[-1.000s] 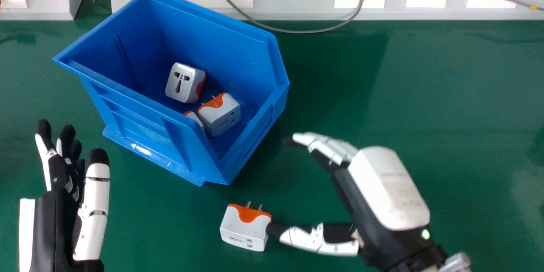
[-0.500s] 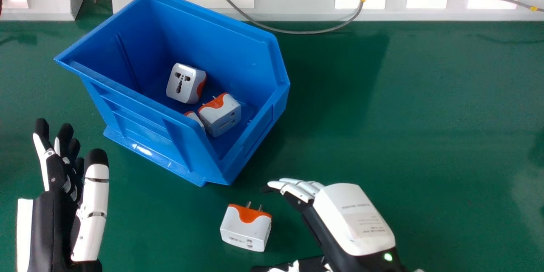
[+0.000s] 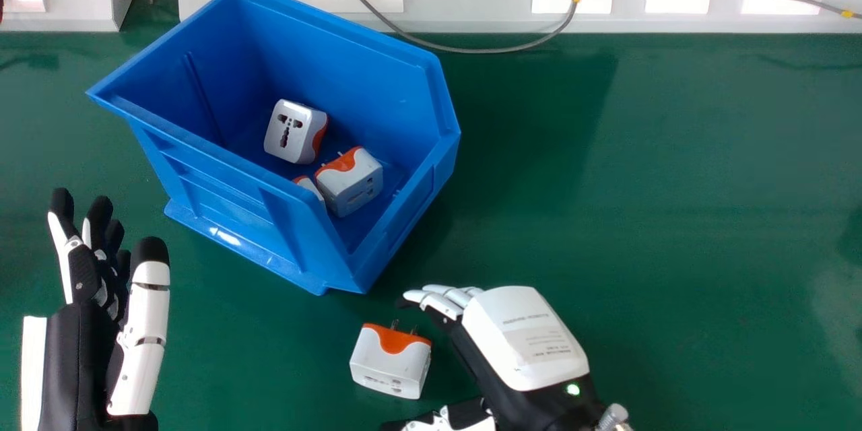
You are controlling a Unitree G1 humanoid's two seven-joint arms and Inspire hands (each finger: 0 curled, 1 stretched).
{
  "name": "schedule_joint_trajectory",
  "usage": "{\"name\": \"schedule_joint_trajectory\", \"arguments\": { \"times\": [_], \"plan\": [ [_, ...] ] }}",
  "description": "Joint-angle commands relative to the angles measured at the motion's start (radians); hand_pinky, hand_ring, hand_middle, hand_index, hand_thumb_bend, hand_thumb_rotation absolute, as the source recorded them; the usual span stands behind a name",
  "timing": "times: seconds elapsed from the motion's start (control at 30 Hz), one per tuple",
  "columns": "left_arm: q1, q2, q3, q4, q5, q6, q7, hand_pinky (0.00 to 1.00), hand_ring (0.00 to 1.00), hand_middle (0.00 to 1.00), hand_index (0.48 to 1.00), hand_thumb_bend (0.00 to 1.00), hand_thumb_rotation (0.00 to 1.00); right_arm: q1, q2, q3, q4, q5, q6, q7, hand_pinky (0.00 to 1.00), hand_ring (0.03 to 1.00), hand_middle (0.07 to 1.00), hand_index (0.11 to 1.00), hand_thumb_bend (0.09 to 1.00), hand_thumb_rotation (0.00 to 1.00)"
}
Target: Pick all objects and put in blue box
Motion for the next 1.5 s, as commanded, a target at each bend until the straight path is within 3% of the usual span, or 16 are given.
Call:
{"name": "schedule_joint_trajectory", "arguments": {
  "times": [0.0, 0.33, 0.53, 0.63, 1.0, 1.1, 1.2, 1.3, 1.4, 1.43, 1.47],
  "plan": [
    [0.003, 0.009, 0.007, -0.014, 0.000, -0.015, 0.000, 1.00, 1.00, 1.00, 0.987, 0.30, 0.71, -0.031, 0.014, 0.014, 0.006, -0.012, 0.010, -0.007, 0.65, 0.778, 0.827, 0.803, 0.622, 0.56],
    [0.001, 0.007, 0.014, -0.007, -0.016, -0.017, -0.009, 1.00, 1.00, 1.00, 0.987, 0.32, 0.71, -0.099, 0.037, 0.065, 0.089, -0.037, 0.050, -0.014, 0.64, 0.773, 0.824, 0.787, 0.630, 0.51],
    [0.005, 0.008, 0.017, -0.013, -0.018, -0.015, -0.013, 1.00, 1.00, 1.00, 0.992, 0.32, 0.70, -0.136, 0.044, 0.093, 0.135, -0.042, 0.075, 0.007, 0.66, 0.784, 0.827, 0.786, 0.607, 0.51],
    [0.007, 0.006, 0.019, -0.013, -0.013, -0.017, -0.009, 1.00, 1.00, 1.00, 0.988, 0.30, 0.70, -0.153, 0.044, 0.107, 0.156, -0.044, 0.094, 0.026, 0.67, 0.796, 0.839, 0.799, 0.590, 0.52],
    [0.008, 0.010, 0.029, -0.020, -0.026, -0.010, -0.014, 1.00, 1.00, 1.00, 0.991, 0.32, 0.72, -0.223, 0.069, 0.132, 0.294, -0.029, 0.129, -0.001, 0.67, 0.791, 0.820, 0.781, 0.588, 0.43],
    [0.010, 0.016, 0.031, -0.030, -0.033, 0.002, -0.018, 1.00, 1.00, 1.00, 0.995, 0.34, 0.73, -0.233, 0.068, 0.138, 0.324, -0.030, 0.126, -0.023, 0.66, 0.778, 0.804, 0.763, 0.581, 0.35],
    [0.011, 0.019, 0.032, -0.043, -0.041, 0.013, -0.019, 1.00, 1.00, 1.00, 0.995, 0.33, 0.73, -0.243, 0.064, 0.150, 0.346, -0.036, 0.131, -0.027, 0.65, 0.750, 0.775, 0.746, 0.668, 0.15],
    [0.008, 0.021, 0.033, -0.055, -0.052, 0.027, -0.020, 1.00, 1.00, 1.00, 0.999, 0.32, 0.72, -0.251, 0.055, 0.163, 0.368, -0.039, 0.120, -0.058, 0.62, 0.717, 0.741, 0.719, 0.706, 0.03],
    [0.004, 0.024, 0.035, -0.069, -0.048, 0.050, -0.017, 1.00, 1.00, 1.00, 1.000, 0.33, 0.73, -0.262, 0.048, 0.176, 0.400, -0.037, 0.109, -0.088, 0.59, 0.680, 0.705, 0.676, 0.643, 0.00],
    [0.001, 0.024, 0.037, -0.073, -0.043, 0.055, -0.014, 1.00, 1.00, 1.00, 1.000, 0.33, 0.72, -0.266, 0.048, 0.179, 0.414, -0.035, 0.105, -0.100, 0.57, 0.658, 0.683, 0.645, 0.651, 0.00],
    [-0.001, 0.023, 0.037, -0.077, -0.039, 0.060, -0.009, 1.00, 1.00, 1.00, 1.000, 0.32, 0.72, -0.270, 0.048, 0.182, 0.429, -0.034, 0.100, -0.114, 0.55, 0.625, 0.653, 0.589, 0.599, 0.04]
  ]
}}
